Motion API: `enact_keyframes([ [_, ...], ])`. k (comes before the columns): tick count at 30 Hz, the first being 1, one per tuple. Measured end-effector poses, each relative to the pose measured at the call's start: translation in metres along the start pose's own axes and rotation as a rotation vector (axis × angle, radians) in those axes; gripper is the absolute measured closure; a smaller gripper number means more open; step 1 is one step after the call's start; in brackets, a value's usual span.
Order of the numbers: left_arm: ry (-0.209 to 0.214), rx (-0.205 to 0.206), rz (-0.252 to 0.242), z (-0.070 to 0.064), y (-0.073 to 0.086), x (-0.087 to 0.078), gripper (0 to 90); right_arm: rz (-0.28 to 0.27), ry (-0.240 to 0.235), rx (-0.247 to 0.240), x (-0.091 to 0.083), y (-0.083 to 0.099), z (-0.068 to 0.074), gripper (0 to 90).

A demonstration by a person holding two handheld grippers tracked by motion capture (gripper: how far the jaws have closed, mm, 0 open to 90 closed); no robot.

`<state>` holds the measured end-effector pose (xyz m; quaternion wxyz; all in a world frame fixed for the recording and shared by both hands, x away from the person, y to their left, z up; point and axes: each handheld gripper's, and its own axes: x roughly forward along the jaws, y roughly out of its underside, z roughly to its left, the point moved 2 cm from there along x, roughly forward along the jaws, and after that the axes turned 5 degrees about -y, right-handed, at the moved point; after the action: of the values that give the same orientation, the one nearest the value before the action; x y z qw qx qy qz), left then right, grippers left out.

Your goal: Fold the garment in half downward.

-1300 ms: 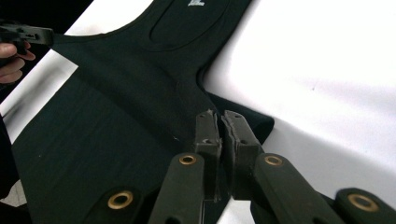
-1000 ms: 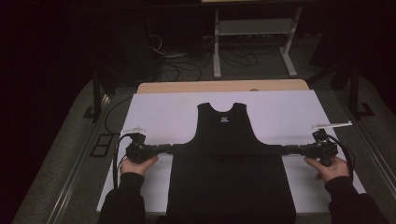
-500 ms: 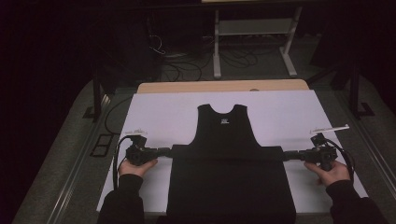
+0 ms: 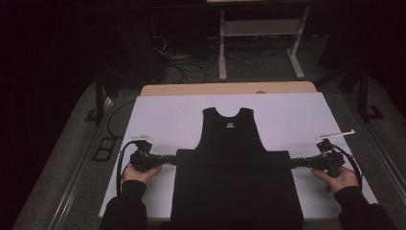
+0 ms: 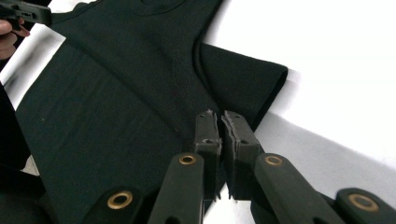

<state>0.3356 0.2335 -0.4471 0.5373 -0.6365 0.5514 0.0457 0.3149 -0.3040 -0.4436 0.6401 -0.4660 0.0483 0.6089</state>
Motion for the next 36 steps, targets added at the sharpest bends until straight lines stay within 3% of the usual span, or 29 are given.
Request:
enact_keyframes([
  [17, 0.008, -0.031, 0.066, 0.0013, 0.0058, 0.0038, 85.8, 0.040, 0.020, 0.019, 0.0020, 0.0036, -0.0014, 83.7],
  [26, 0.016, -0.014, 0.096, 0.0008, 0.0078, 0.0075, 84.7, 0.044, 0.022, 0.037, 0.0021, 0.0048, -0.0014, 82.6],
  [29, 0.011, -0.013, 0.092, 0.0011, 0.0082, 0.0070, 80.9, 0.036, 0.025, 0.027, 0.0018, 0.0049, -0.0008, 80.7],
  [32, 0.012, -0.007, 0.084, 0.0006, 0.0079, 0.0067, 75.8, 0.029, 0.069, 0.013, 0.0003, 0.0049, 0.0005, 74.2],
  [36, -0.003, 0.014, 0.089, -0.0012, 0.0073, 0.0073, 66.0, 0.009, 0.094, 0.003, -0.0024, 0.0042, 0.0011, 66.0],
])
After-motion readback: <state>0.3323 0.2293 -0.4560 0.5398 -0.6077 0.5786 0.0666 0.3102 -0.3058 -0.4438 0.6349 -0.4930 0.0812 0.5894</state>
